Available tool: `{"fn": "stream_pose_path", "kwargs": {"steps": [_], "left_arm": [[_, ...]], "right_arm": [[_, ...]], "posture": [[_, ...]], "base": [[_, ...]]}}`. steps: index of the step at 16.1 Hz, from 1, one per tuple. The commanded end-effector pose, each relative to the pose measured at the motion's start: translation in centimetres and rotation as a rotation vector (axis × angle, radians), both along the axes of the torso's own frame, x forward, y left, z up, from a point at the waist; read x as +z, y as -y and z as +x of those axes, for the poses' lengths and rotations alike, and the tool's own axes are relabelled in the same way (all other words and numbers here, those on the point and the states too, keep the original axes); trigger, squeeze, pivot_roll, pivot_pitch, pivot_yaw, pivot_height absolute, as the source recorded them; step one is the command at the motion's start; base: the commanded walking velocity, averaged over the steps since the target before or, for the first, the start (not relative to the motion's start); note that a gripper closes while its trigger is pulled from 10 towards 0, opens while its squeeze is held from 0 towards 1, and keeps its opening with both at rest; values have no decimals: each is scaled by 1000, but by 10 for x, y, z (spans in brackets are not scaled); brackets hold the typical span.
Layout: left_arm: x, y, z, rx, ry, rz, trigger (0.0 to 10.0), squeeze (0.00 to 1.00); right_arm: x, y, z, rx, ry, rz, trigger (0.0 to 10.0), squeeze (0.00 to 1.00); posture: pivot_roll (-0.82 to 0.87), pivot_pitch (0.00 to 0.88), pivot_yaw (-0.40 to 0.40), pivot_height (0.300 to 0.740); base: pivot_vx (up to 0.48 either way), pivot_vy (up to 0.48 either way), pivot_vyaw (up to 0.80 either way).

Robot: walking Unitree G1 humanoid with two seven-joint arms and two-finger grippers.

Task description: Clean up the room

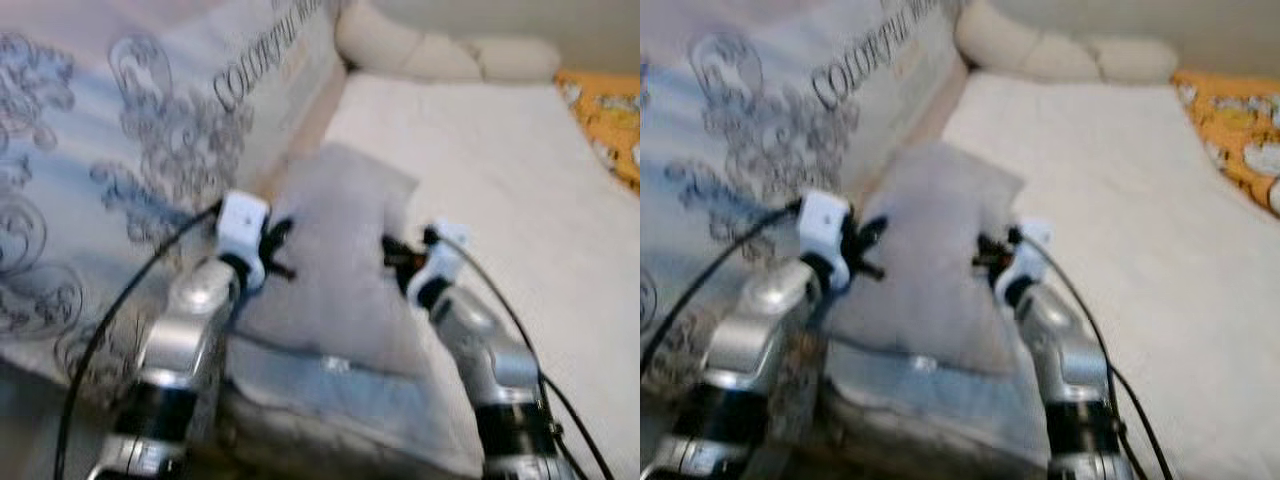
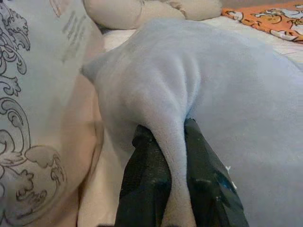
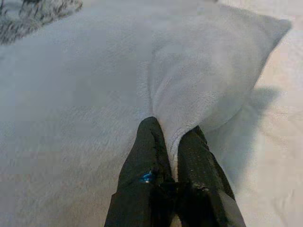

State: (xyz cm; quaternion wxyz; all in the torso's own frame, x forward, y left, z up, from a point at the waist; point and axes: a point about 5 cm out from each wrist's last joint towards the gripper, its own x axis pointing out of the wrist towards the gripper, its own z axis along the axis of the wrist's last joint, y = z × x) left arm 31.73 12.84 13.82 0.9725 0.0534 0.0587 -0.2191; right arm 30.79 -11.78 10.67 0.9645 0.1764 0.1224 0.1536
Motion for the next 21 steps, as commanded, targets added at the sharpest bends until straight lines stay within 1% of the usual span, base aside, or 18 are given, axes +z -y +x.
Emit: {"fn": "stream_pose_path", "kwargs": {"steps": [1,2,3,4,8,9,11,12,13,15,16,17,19,21], "left_arm": [[8,-4,6,1,51,30,10000,0],[7,-2,8,-11,55,39,10000,0],[6,0,11,-27,60,56,10000,0],[4,4,17,-52,71,97,10000,0],[2,14,31,-119,92,190,10000,0],[1,19,37,-161,107,249,10000,0],[2,26,44,-199,141,312,10000,0],[8,34,50,-229,172,353,10000,0],[12,36,53,-227,182,348,10000,0],[32,40,67,-183,220,300,10000,0],[36,40,70,-175,230,292,10000,0],[47,38,76,-144,254,282,10000,0],[62,29,86,-49,270,238,10000,0],[62,21,89,7,262,242,10000,0]], "right_arm": [[3,-2,2,-31,1,33,10000,871],[1,3,3,-68,-6,23,10000,1000],[-2,7,4,-92,-12,13,10000,1000],[-6,13,4,-120,-21,5,10000,1000],[-7,19,4,-147,-22,-1,10000,1000],[-7,21,3,-153,-19,-10,10000,1000],[-5,22,1,-116,7,-15,10000,1000],[1,20,-4,-27,69,-20,10000,1000],[3,21,-6,5,90,-40,10000,1000],[9,31,-12,99,145,-96,10000,1000],[10,33,-14,118,154,-104,10000,1000],[12,38,-16,153,168,-140,10000,1000],[19,46,-20,202,189,-164,10000,1000],[21,49,-23,227,199,-188,10000,1000]], "posture": [[-56,0,22,740],[-59,0,26,740],[-62,0,29,740],[-63,0,30,740],[-74,0,34,740],[-78,0,35,740],[-82,0,37,740],[-85,0,40,740],[-92,0,46,740],[-108,0,57,740],[-110,0,59,740],[-114,0,62,740],[-128,0,74,740],[-146,0,85,740]], "base": [[0,0,0],[0,0,0],[0,0,0],[0,0,0],[0,0,0],[0,0,0],[0,0,0],[0,0,0],[0,0,0],[0,0,0],[0,0,0],[0,0,0],[0,0,0],[0,0,0]]}}
